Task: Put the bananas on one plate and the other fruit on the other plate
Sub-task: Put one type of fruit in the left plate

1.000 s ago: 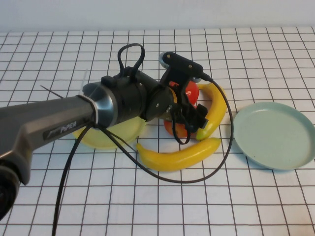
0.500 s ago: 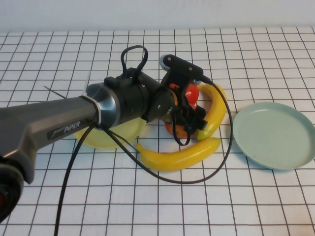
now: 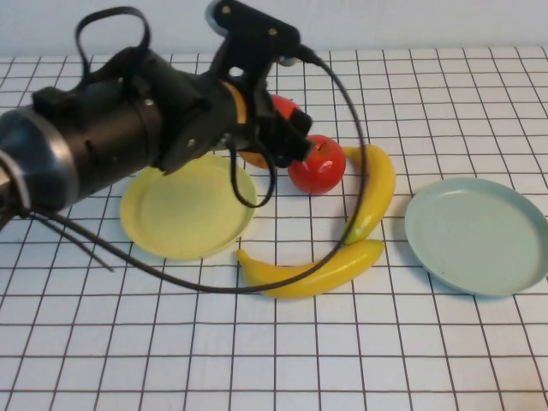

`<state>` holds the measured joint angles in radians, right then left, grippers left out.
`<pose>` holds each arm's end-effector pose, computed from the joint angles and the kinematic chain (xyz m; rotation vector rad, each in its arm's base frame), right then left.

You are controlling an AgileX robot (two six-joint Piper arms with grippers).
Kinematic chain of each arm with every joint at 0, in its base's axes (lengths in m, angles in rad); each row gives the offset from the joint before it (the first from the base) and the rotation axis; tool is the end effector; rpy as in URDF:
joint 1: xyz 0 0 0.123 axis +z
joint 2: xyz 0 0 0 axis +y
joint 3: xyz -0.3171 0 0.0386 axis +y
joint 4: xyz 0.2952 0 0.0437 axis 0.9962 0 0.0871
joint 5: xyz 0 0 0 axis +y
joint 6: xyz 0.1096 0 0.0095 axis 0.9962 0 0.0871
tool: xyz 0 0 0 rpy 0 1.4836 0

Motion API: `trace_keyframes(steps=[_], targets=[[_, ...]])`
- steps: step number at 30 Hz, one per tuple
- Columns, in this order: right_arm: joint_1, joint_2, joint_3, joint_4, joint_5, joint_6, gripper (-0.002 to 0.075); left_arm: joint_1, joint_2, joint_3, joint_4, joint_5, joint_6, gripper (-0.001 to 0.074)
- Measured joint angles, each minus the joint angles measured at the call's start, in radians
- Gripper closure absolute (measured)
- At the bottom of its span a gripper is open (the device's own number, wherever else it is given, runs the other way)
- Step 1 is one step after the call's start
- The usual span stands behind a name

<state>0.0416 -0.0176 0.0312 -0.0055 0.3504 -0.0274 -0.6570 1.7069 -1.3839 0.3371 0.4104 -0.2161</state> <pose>0.0838 0.0033 0.1656 -0.0672 1.8464 0.0046 0.3758 -0.2715 0.3158 0.7363 2.0680 -0.1715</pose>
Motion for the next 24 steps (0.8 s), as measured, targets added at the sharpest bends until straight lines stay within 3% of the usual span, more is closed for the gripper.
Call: trace_keyframes(steps=[9,24], targets=[[0.000,0.000,0.000,0.000,0.000,0.000,0.0741,0.219,-0.069,0.290,0.014,-0.175,-0.061,0.0153],[0.000,0.000,0.000,0.000,0.000,0.000,0.0741,0.229,0.003,0.296,0.080,-0.207,-0.067,0.0153]])
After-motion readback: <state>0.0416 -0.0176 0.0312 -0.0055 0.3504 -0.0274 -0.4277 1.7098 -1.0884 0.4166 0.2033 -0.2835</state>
